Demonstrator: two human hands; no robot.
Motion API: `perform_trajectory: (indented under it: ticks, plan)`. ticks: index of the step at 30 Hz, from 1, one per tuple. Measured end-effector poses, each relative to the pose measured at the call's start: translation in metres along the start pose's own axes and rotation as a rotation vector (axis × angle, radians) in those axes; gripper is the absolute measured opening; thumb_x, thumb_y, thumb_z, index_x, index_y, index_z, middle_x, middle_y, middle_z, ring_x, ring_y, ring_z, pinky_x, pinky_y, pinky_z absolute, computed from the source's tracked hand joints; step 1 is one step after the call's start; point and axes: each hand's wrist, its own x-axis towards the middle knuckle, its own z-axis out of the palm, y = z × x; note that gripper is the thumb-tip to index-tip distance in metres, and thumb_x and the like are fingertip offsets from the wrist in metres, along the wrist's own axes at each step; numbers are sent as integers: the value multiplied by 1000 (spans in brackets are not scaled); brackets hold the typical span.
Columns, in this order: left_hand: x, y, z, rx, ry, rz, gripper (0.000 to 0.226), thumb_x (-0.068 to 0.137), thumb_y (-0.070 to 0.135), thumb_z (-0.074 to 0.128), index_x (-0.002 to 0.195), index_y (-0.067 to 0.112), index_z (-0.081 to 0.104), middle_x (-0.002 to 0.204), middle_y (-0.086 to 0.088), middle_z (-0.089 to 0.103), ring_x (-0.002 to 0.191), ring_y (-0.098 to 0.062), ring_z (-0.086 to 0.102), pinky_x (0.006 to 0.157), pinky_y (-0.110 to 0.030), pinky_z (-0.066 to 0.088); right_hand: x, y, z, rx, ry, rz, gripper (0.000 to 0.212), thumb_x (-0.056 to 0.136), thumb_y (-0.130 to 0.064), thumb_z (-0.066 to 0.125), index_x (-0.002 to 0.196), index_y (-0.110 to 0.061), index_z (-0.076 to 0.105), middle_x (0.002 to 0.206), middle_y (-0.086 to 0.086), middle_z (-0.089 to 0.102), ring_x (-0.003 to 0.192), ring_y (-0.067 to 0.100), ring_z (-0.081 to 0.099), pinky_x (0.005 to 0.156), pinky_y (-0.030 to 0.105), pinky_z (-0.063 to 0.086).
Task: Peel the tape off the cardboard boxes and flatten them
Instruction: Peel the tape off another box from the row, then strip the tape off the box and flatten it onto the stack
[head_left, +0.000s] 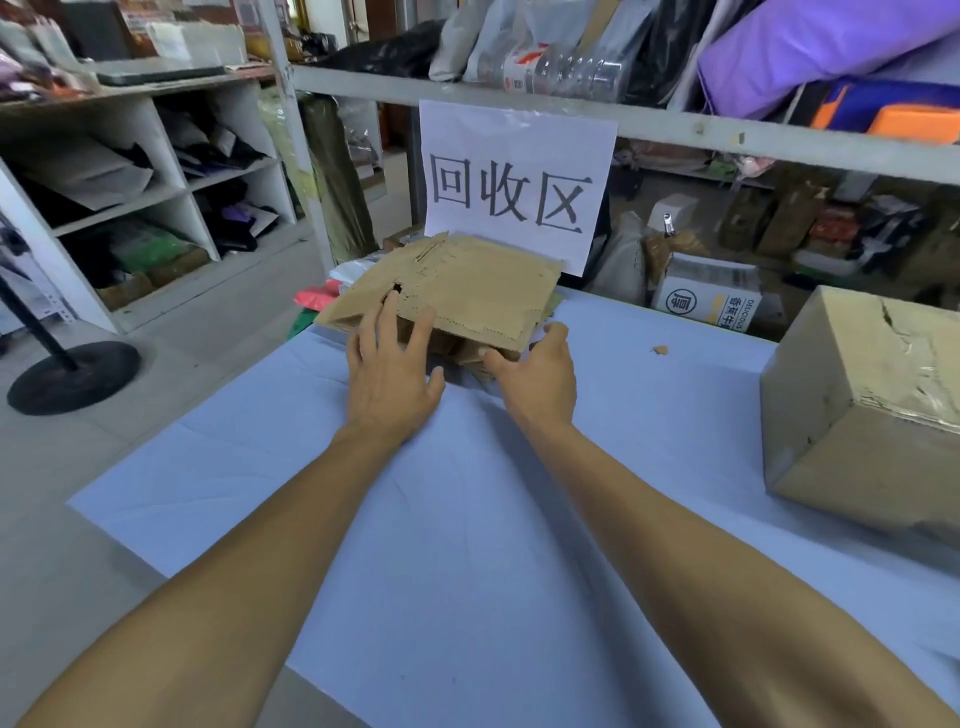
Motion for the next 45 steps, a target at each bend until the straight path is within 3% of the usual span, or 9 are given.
perform_trajectory:
  ticks: [6, 9, 13, 21, 25, 29, 32, 39, 45]
  plan:
    - [50, -6, -15, 74, 77, 162, 61, 77, 5, 61, 135, 22, 56, 143, -15, 49, 130, -43, 41, 102, -56, 34, 4, -16, -9, 17, 119, -208, 49, 86, -5, 52, 135, -12, 49, 117, 7, 58, 93, 22, 54, 73, 29, 36]
    - [70, -11, -27, 71, 127, 207, 60, 77, -5, 55, 131, 21, 60, 132, -7, 58, 121, -38, 47, 96, -50, 35, 4, -15, -9, 3, 238, -367, 56, 83, -1, 50, 139, -8, 53, 121, 12, 60, 100, 27, 58, 81, 36, 47]
    - [90, -25, -37, 150, 62, 199, 68, 80, -7, 61, 139, 26, 52, 140, -5, 52, 128, -35, 40, 101, -47, 29, 4, -13, 0, -147, 364, -584, 54, 75, -1, 50, 128, -1, 62, 106, 17, 61, 84, 33, 59, 64, 34, 48]
    - [81, -37, -23, 301, -627, 259, 72, 93, 20, 50, 156, 39, 21, 164, -1, 23, 148, -32, 21, 119, -48, 23, 8, -10, 36, -573, -297, -549, 40, 93, -29, 54, 131, -18, 53, 140, 0, 49, 133, 34, 34, 107, 43, 30]
    - [30, -25, 8, 84, -343, -43, 67, 90, 13, 49, 152, 35, 35, 156, -10, 33, 136, -36, 30, 113, -46, 26, 5, 6, 48, -621, -304, -539, 45, 103, -28, 41, 147, -17, 40, 153, -3, 37, 147, 35, 22, 116, 53, 23]
    - [11, -24, 16, -18, 33, -63, 32, 85, 8, 62, 117, 6, 61, 110, -17, 54, 104, -38, 49, 81, -46, 43, 3, 7, 48, -592, -265, -499, 46, 107, -29, 38, 151, -17, 35, 159, -3, 30, 152, 32, 13, 122, 50, 15]
    - [13, -25, 18, -74, -31, -23, 30, 84, 9, 63, 114, 7, 59, 112, -14, 52, 101, -34, 50, 72, -42, 45, 4, 9, 48, -577, -225, -428, 49, 108, -31, 36, 155, -20, 28, 164, -4, 22, 154, 29, 6, 124, 48, 8]
    - [16, -26, 17, -122, -179, -16, 52, 91, 15, 53, 143, 18, 53, 143, -4, 50, 132, -26, 40, 101, -42, 42, -6, 11, 41, -571, -223, -376, 53, 104, -33, 42, 152, -17, 25, 166, 13, 6, 153, 35, -5, 122, 56, 3]
    - [39, 10, -35, 182, -651, -82, 52, 87, 13, 50, 139, 15, 46, 144, -8, 45, 130, -33, 44, 98, -43, 46, -39, 18, 6, -631, -456, -313, 76, 104, -50, 28, 161, -14, -8, 166, 17, -17, 154, 32, -12, 124, 47, -4]
